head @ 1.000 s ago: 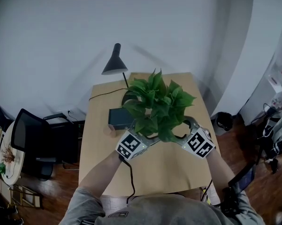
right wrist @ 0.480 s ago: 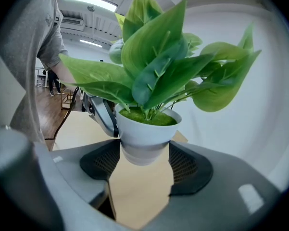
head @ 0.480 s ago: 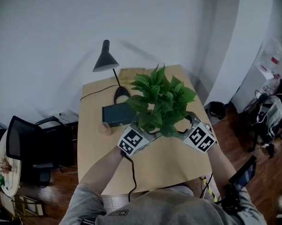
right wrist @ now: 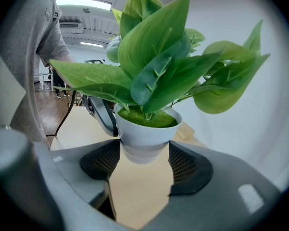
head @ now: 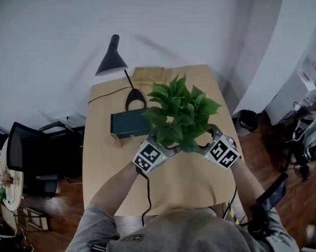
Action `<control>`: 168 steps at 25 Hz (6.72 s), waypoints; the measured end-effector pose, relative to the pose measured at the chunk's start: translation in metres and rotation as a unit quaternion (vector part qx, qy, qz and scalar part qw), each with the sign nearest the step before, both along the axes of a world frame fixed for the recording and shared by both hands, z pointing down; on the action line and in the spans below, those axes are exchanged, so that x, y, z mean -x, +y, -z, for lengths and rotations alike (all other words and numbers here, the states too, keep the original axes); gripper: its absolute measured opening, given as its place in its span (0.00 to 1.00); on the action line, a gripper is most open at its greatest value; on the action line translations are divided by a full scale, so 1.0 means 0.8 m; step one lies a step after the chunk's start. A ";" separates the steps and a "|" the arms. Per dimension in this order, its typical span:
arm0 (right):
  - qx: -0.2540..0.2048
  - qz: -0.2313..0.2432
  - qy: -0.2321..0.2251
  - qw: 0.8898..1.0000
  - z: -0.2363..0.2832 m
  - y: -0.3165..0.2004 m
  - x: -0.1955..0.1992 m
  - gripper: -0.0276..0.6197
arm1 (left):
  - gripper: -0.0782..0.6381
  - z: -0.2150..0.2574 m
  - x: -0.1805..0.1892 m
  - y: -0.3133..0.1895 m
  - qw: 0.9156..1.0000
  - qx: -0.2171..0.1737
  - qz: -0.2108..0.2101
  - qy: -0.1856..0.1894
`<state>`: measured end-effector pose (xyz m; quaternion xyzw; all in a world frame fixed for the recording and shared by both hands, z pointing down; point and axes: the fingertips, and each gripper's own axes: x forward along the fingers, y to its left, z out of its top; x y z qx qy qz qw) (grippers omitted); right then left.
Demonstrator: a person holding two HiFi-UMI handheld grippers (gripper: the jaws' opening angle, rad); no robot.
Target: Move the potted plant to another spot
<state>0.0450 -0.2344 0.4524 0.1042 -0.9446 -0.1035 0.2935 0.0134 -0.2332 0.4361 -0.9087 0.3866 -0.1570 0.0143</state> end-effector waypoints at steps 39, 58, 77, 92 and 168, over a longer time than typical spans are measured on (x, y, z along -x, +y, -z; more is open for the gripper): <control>0.034 0.064 0.077 0.994 -0.211 -0.214 0.099 0.53 | 0.66 -0.208 0.103 -0.203 0.977 0.095 0.186 -0.034; 0.068 0.039 0.060 0.995 -0.245 -0.221 0.096 0.47 | 0.64 -0.242 0.101 -0.214 0.978 0.095 0.186 0.025; 0.115 -0.057 -0.026 0.991 -0.178 -0.189 0.048 0.42 | 0.57 -0.213 0.109 -0.138 0.960 0.114 0.251 0.060; 0.065 -0.107 -0.125 0.984 -0.026 -0.031 -0.012 0.21 | 0.15 -0.068 0.034 0.013 0.972 0.046 0.199 0.120; 0.154 -0.147 -0.127 0.969 -0.084 0.197 -0.020 0.05 | 0.10 -0.116 0.006 0.209 0.967 0.096 0.200 0.125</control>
